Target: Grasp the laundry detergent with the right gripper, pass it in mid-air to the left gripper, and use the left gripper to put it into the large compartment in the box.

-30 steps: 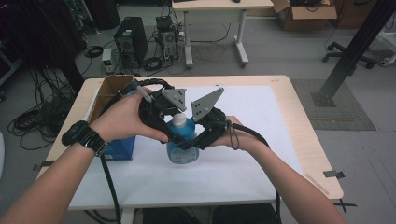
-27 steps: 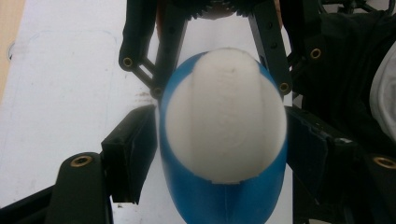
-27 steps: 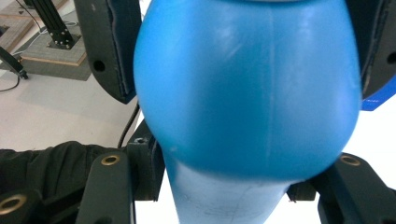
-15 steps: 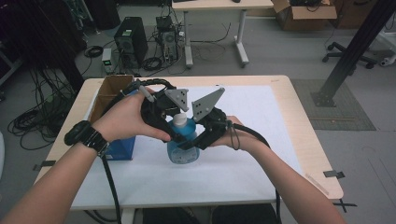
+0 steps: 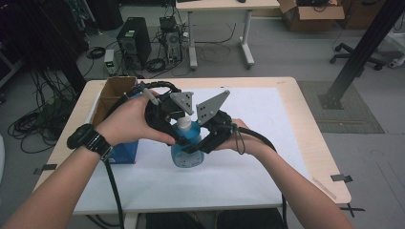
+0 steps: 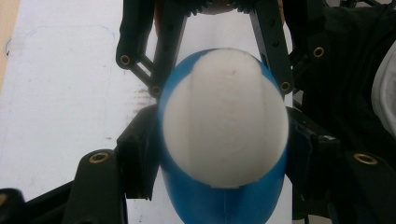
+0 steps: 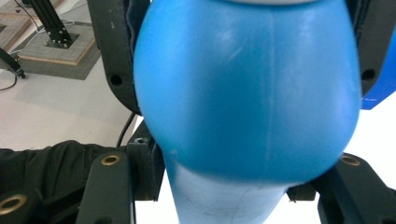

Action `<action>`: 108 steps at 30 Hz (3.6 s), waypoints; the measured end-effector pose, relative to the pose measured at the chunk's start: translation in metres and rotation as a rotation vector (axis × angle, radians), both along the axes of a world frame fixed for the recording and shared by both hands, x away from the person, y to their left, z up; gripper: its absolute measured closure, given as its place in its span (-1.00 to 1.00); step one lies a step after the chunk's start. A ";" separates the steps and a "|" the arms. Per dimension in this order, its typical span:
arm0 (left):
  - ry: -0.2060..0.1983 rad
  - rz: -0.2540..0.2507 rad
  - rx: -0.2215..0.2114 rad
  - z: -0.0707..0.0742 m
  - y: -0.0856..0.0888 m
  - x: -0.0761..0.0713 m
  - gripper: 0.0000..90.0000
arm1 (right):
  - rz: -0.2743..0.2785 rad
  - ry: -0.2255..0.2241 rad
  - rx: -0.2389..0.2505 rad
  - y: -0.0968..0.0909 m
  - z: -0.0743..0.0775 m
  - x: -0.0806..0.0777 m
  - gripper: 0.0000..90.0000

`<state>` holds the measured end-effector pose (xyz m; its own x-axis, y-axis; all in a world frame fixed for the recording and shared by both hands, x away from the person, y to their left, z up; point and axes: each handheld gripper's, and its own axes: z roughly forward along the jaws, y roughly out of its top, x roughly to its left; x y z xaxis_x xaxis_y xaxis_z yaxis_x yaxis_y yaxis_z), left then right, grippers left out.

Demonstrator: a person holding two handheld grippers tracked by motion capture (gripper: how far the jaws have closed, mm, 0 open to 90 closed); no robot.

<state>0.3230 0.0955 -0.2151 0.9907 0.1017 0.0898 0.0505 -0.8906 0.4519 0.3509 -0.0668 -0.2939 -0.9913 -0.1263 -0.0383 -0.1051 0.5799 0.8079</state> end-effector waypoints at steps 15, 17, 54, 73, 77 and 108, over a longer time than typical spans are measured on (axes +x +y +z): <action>0.019 0.017 0.008 0.003 -0.002 0.000 -0.16 | 0.008 0.011 0.006 -0.001 0.000 0.000 -0.06; 0.023 0.028 0.004 0.006 -0.003 0.001 -0.16 | 0.012 0.015 0.017 -0.002 0.001 0.001 -0.07; 0.005 1.169 -0.051 0.113 0.141 0.044 -0.15 | -0.377 0.018 -0.364 -0.158 -0.027 0.039 -0.84; 0.016 1.400 -0.026 0.082 0.175 0.054 -0.16 | -0.415 0.035 -0.371 -0.181 -0.034 0.037 -0.83; 0.032 1.403 -0.016 0.068 0.176 0.057 -0.16 | -0.415 0.036 -0.371 -0.181 -0.036 0.037 -0.83; 0.130 1.396 0.063 -0.034 0.178 0.073 -0.16 | -0.404 0.048 -0.389 -0.178 -0.049 0.034 -0.83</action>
